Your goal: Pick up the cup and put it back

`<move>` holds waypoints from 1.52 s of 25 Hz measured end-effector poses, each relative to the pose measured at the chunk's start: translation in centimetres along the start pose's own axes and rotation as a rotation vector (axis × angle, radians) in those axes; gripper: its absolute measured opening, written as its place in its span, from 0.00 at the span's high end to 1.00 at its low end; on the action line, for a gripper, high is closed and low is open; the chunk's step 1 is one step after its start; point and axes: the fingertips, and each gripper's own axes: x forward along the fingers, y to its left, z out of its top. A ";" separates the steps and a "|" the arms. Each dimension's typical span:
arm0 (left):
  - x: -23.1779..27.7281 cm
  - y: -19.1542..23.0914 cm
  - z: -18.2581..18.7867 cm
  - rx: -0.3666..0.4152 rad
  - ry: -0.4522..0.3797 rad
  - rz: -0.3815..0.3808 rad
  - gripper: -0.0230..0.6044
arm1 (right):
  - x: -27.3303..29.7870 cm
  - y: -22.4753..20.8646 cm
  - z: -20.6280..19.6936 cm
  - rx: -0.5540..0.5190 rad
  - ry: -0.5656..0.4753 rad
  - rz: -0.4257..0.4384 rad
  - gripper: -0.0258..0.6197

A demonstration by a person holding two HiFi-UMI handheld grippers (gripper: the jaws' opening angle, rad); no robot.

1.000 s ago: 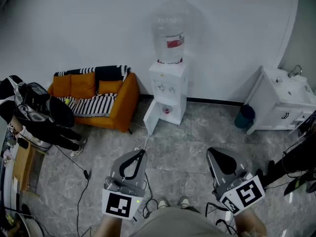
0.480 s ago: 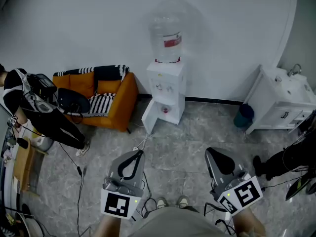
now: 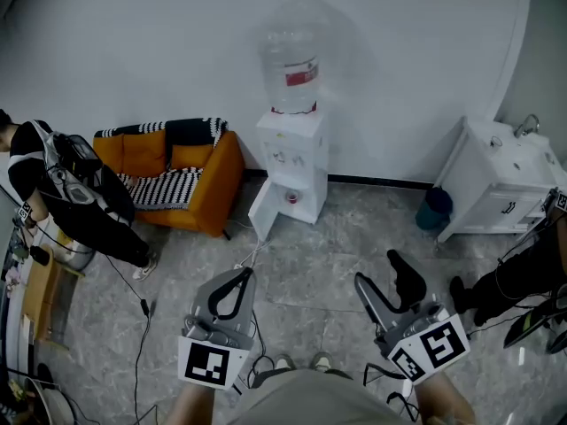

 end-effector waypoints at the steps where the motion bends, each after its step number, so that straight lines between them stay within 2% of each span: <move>1: 0.1 -0.3 0.0 0.003 0.001 0.004 0.96 | -0.2 -0.1 0.0 0.002 -0.001 0.010 0.57; 9: 0.1 -3.3 -0.4 0.010 0.014 0.009 0.96 | -1.0 -0.6 -1.0 0.003 0.005 0.075 0.57; 20: 2.9 -0.6 -1.9 0.005 0.003 0.022 0.96 | 4.1 -1.9 -2.6 0.008 0.014 0.086 0.54; 29: 9.9 7.3 -4.9 -0.028 0.009 0.020 0.96 | 14.3 -3.9 -4.5 0.004 0.057 0.080 0.54; 38: 19.5 19.0 -6.3 -0.040 0.024 -0.009 0.96 | 28.8 -6.5 -4.2 0.011 0.096 0.062 0.54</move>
